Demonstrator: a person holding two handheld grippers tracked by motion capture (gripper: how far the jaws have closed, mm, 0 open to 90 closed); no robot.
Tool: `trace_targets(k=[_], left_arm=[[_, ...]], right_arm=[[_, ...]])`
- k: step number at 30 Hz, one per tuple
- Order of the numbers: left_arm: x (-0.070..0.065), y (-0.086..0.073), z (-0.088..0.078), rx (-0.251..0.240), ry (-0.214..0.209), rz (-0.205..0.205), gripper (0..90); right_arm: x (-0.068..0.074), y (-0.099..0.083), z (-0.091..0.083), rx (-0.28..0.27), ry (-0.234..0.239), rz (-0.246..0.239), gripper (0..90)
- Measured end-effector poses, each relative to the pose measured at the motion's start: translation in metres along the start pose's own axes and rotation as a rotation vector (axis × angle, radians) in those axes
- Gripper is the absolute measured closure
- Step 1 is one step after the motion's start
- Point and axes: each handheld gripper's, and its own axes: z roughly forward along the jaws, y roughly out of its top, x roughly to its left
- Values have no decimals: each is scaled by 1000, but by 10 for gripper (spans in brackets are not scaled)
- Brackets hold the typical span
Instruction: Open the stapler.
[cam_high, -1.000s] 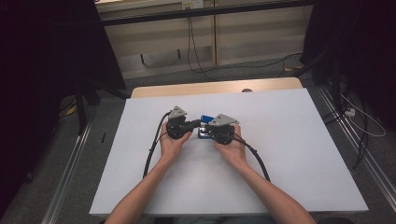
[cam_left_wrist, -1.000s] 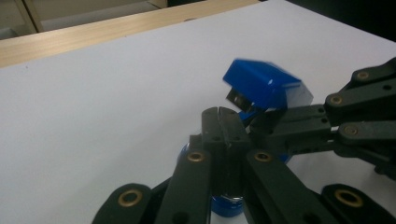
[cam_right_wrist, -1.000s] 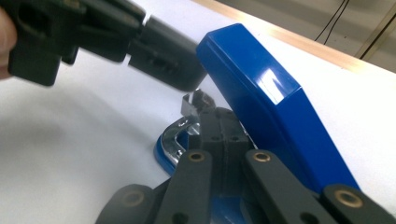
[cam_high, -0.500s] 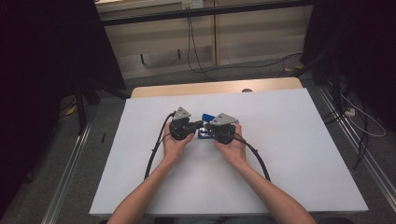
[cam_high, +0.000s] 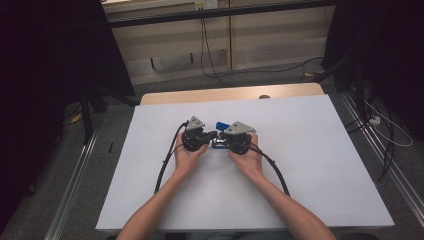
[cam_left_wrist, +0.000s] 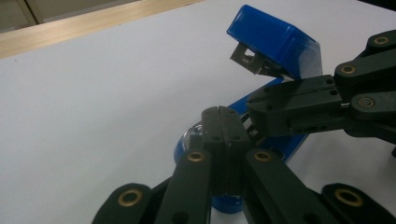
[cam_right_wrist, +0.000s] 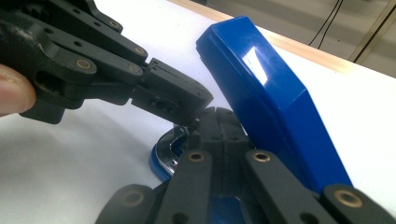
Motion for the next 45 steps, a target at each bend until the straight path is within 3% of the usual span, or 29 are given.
trace_targets(k=[1, 11, 27, 45], left_arm=[[-1, 0, 0, 3, 8, 16, 900], [0, 0, 0, -1, 2, 11, 900], [0, 0, 0, -2, 5, 16, 900], [0, -1, 0, -3, 3, 24, 900]], right_arm=[[0, 0, 0, -3, -3, 0, 900], [0, 3, 2, -31, -9, 22, 900], [4, 10, 10, -46, -40, 17, 900], [0, 13, 4, -57, -58, 15, 900]])
